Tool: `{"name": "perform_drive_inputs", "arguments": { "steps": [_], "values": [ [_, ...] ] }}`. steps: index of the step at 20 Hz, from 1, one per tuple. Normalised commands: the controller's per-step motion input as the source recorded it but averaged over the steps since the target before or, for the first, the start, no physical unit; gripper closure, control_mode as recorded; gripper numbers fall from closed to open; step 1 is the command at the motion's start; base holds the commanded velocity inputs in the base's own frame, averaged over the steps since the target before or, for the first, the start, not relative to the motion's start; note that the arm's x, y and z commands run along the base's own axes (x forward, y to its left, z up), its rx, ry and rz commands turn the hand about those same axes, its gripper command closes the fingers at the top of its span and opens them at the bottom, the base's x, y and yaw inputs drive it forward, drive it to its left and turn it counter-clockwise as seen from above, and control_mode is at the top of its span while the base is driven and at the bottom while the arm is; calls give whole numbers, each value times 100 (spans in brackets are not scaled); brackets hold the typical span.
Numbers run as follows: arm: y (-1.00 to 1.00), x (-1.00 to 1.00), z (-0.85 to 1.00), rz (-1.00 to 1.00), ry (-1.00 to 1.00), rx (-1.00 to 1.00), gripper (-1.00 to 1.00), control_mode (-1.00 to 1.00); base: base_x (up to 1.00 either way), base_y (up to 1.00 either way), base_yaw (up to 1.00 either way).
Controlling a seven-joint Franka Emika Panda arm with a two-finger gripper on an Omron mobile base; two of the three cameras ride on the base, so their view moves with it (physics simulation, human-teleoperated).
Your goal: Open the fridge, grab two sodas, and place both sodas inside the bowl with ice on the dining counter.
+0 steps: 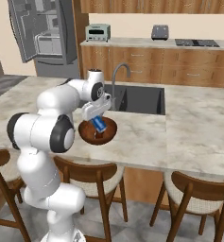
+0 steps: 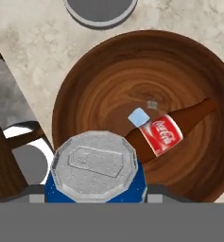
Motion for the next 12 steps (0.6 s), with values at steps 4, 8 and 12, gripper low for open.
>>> {"name": "perform_drive_inputs", "arguments": {
  "steps": [4,8,12],
  "values": [
    [0,2,-21,26,0,-5,100,-100,0,0,0],
    [4,-2,-17,21,0,-6,100,-100,0,0,0],
    [17,-16,-13,13,0,-6,100,-100,0,0,0]
  ]
}}
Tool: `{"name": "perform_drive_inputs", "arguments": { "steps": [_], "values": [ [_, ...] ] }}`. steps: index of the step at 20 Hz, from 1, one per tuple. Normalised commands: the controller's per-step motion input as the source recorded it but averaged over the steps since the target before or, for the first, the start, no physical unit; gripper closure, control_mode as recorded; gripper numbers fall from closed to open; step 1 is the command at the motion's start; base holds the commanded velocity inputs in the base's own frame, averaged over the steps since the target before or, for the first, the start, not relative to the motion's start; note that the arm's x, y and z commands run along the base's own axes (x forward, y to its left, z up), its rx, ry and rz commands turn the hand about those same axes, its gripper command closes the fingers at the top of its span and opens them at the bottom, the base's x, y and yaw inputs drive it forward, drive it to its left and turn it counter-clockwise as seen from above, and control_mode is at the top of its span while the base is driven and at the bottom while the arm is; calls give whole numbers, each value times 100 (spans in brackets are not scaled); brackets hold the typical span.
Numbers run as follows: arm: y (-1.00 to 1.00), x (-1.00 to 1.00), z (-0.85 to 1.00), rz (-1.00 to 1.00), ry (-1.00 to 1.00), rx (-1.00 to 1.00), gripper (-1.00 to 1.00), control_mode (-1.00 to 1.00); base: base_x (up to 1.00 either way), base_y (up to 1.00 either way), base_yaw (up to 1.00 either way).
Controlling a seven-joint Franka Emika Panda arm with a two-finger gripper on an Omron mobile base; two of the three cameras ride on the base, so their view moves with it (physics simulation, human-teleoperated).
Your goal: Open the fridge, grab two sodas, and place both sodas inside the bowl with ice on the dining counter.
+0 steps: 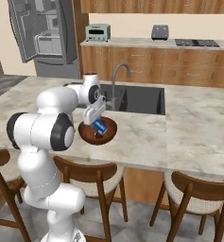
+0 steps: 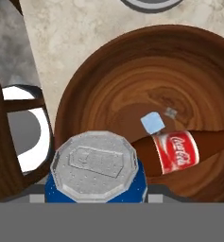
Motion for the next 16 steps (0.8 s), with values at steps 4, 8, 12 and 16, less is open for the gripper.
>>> {"name": "perform_drive_inputs", "arguments": {
  "steps": [4,8,12,16],
  "values": [
    [27,-13,-10,8,0,-5,100,-100,0,0,0],
    [13,-3,-14,8,0,-3,100,-100,0,0,0],
    [-3,6,-14,13,-3,0,100,-100,0,0,0],
    [-8,18,-9,13,-7,0,100,-100,0,0,0]
  ]
}}
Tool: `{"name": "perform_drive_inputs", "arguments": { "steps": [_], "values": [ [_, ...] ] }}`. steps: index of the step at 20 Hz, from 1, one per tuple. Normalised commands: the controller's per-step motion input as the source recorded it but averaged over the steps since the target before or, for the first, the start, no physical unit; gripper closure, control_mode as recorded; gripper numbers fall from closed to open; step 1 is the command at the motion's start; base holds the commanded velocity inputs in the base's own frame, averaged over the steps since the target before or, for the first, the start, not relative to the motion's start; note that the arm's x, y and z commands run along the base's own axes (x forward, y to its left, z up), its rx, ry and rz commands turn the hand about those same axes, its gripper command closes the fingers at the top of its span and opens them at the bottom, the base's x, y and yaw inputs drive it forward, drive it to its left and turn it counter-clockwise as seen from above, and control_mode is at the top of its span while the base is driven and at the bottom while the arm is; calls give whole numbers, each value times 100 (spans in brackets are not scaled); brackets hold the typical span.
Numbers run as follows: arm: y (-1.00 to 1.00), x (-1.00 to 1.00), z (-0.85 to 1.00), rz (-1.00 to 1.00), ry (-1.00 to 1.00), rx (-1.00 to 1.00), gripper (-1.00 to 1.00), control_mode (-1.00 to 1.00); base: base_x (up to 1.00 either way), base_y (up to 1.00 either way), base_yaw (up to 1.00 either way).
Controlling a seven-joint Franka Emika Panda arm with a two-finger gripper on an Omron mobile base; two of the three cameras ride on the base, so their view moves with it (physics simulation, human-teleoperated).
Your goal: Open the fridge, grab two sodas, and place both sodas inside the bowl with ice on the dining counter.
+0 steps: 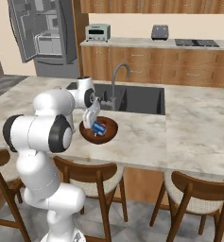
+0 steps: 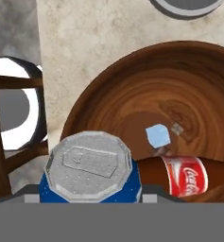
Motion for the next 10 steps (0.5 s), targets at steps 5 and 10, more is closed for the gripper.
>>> {"name": "perform_drive_inputs", "arguments": {
  "steps": [5,10],
  "values": [
    [1,3,-17,10,-3,0,-100,-100,0,0,0],
    [1,-22,-7,4,-9,0,-100,-100,0,0,0]
  ]
}}
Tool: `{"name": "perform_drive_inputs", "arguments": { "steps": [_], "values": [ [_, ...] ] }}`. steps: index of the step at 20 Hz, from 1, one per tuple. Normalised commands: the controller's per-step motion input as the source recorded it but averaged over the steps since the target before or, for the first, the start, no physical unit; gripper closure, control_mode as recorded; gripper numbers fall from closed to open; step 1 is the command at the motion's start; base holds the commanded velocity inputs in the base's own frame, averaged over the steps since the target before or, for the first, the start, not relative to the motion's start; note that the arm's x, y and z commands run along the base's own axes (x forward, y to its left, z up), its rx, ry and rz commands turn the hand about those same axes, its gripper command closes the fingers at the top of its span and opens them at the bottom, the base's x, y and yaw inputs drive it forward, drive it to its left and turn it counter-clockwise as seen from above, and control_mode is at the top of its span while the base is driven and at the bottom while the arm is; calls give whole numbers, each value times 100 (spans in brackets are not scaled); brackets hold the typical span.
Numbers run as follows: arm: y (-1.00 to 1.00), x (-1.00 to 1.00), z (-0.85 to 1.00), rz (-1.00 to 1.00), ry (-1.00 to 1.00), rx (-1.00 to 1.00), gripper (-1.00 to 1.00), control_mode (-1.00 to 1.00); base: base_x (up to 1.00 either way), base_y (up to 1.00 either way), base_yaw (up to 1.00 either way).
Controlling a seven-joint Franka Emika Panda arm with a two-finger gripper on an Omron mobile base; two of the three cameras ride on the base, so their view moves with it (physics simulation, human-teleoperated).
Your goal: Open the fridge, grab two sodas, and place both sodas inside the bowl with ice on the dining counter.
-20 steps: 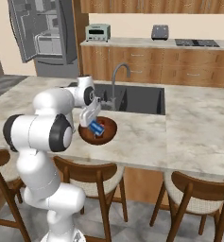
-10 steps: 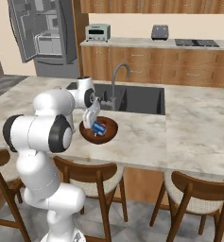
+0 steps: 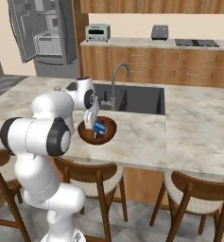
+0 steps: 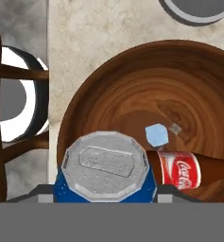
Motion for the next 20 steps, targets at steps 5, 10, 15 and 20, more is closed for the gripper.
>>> {"name": "perform_drive_inputs", "arguments": {
  "steps": [5,10,15,20],
  "values": [
    [0,-28,13,0,-10,0,-100,-100,0,0,0],
    [-1,-25,29,0,-7,0,-100,-100,0,0,0],
    [-2,-39,58,0,-12,0,-100,-100,0,0,0],
    [-2,-82,45,-1,-12,2,-100,-100,0,0,0]
  ]
}}
